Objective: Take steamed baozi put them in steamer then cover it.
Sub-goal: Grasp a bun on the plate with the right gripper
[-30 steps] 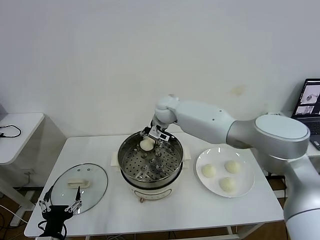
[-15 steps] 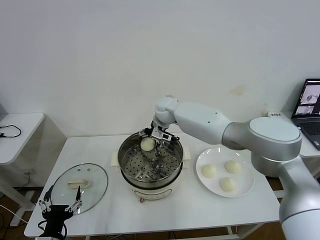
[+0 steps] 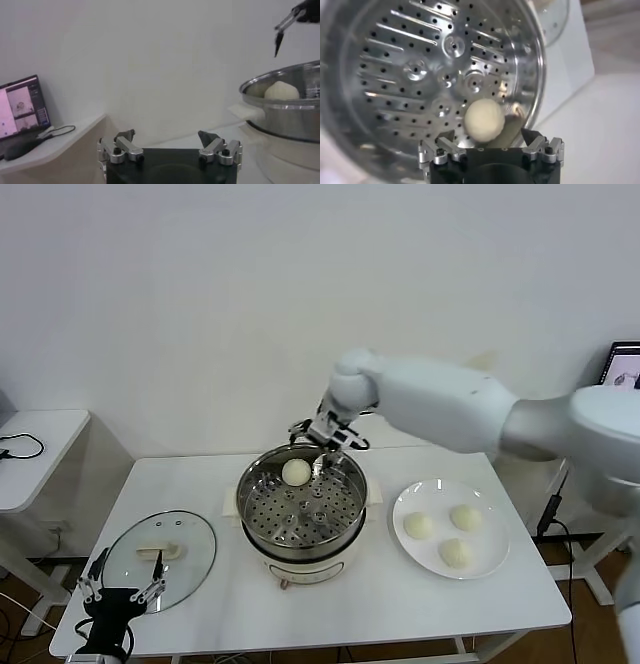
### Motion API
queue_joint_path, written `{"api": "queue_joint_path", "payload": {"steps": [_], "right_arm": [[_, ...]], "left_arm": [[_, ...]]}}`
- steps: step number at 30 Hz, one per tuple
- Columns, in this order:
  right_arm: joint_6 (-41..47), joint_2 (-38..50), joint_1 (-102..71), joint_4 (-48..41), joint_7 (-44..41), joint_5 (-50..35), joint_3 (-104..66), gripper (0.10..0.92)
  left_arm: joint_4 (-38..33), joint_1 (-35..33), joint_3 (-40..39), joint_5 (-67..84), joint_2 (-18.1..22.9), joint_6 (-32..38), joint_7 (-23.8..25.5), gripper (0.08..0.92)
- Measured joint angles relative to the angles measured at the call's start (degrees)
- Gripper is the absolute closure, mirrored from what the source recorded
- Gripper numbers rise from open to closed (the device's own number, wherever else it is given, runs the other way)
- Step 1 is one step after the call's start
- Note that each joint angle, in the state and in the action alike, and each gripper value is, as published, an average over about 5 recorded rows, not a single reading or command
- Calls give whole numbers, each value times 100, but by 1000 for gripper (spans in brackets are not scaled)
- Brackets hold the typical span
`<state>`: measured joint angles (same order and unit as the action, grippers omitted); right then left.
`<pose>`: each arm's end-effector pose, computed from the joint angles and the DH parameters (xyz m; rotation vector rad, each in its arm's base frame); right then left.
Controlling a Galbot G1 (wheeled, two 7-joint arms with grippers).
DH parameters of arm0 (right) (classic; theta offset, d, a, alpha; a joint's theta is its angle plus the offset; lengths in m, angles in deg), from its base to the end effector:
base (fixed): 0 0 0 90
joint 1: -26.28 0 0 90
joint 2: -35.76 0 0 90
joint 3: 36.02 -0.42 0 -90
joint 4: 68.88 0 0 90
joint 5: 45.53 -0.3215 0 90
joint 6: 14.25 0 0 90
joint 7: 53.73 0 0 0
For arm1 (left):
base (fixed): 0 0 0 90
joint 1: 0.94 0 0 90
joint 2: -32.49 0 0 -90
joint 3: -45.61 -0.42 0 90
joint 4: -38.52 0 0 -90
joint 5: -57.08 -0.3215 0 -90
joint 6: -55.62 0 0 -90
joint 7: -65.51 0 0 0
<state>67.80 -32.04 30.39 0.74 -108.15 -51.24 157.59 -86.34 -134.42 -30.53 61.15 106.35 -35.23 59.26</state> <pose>0.6067 0.0702 -0.0275 1.8300 -1.0774 2.1428 0.0418 0.1264 -0.3282 0.1866 -2.9887 -0.4605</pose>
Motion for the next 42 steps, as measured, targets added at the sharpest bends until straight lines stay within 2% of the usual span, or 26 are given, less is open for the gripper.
{"api": "queue_joint_path", "payload": {"steps": [10, 19, 29, 42], "right_arm": [[1380, 1791, 266, 1359, -252, -493, 71, 202], [1899, 2901, -209, 1807, -375, -267, -129, 202], [2100, 3049, -1203, 1523, -361, 150, -601, 203], [2053, 2456, -2318, 531, -404, 719, -1316, 203]], "left_arm": [[84, 188, -38, 66, -171, -71, 25, 177], [180, 233, 51, 106, -228, -81, 25, 177], [230, 206, 175, 147, -225, -79, 28, 177], [332, 216, 268, 155, -239, -80, 44, 177]]}}
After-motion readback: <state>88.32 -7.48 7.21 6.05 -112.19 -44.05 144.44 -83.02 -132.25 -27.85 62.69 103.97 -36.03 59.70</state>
